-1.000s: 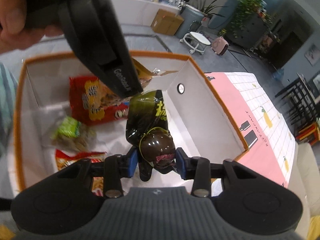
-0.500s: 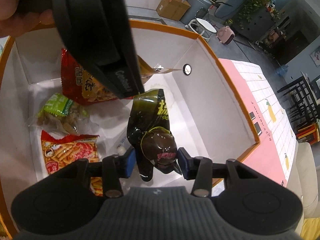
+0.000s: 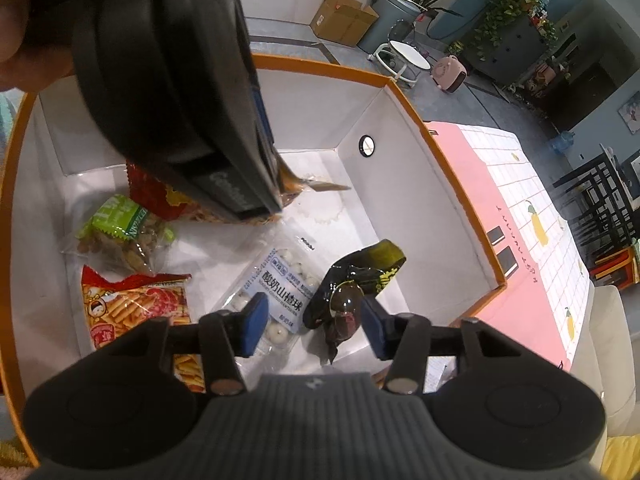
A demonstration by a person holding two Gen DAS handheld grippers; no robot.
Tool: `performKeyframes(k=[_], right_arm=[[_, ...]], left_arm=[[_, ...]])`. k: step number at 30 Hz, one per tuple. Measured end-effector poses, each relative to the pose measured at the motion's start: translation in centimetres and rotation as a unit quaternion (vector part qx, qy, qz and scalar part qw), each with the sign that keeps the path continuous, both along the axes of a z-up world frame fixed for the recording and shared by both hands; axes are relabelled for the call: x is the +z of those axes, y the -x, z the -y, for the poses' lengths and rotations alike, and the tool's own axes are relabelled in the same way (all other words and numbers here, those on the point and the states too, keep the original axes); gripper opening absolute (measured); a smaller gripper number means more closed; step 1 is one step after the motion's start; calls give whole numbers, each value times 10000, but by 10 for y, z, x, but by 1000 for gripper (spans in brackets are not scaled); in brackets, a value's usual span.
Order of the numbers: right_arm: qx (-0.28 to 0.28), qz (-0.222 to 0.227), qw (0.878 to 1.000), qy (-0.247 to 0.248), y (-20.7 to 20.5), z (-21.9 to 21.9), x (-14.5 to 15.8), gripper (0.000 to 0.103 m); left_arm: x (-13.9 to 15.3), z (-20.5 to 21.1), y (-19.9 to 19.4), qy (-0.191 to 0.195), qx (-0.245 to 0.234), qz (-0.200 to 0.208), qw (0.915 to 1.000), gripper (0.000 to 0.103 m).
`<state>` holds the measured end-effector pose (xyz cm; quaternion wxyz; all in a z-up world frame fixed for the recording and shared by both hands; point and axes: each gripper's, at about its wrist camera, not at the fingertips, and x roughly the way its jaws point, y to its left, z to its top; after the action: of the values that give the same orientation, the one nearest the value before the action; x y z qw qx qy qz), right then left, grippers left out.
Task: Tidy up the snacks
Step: 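Carry both snacks over the box and open both tools to drop them, then move both tools back over the remaining snacks on the tablecloth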
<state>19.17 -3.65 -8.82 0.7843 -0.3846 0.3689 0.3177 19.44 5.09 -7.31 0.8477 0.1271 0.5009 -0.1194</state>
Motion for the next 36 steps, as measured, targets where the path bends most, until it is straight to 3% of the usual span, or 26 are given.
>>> performKeyframes(k=[3, 6, 8, 11, 16, 24, 31, 36], right_arm=[[-32, -29, 10000, -52, 2, 5, 3, 54], [-123, -21, 9998, -178, 4, 12, 10, 70], [-204, -20, 9994, -295, 7, 16, 17, 74], [-415, 2, 9981, -450, 10, 25, 28, 74], [-894, 43, 9926, -822, 18, 52, 40, 76], [-1722, -6, 9758, -1351, 36, 92, 48, 76], [-2209, -8, 9633, -1525, 56, 125, 46, 76], [-2533, -73, 9521, -1709, 68, 154, 41, 76]], left_arm=[[7, 4, 6, -82, -95, 119, 9999, 48], [14, 9, 15, -138, -169, 311, 9993, 55], [20, 13, 22, -184, -146, 460, 9987, 56], [30, 15, 27, -202, -1, 623, 9979, 60], [45, 12, 39, 121, 295, 739, 9968, 62], [53, 24, 66, 206, 559, 882, 9943, 63], [60, 49, 91, 509, 484, 968, 9928, 63], [56, 75, 101, 606, 140, 920, 9938, 63]])
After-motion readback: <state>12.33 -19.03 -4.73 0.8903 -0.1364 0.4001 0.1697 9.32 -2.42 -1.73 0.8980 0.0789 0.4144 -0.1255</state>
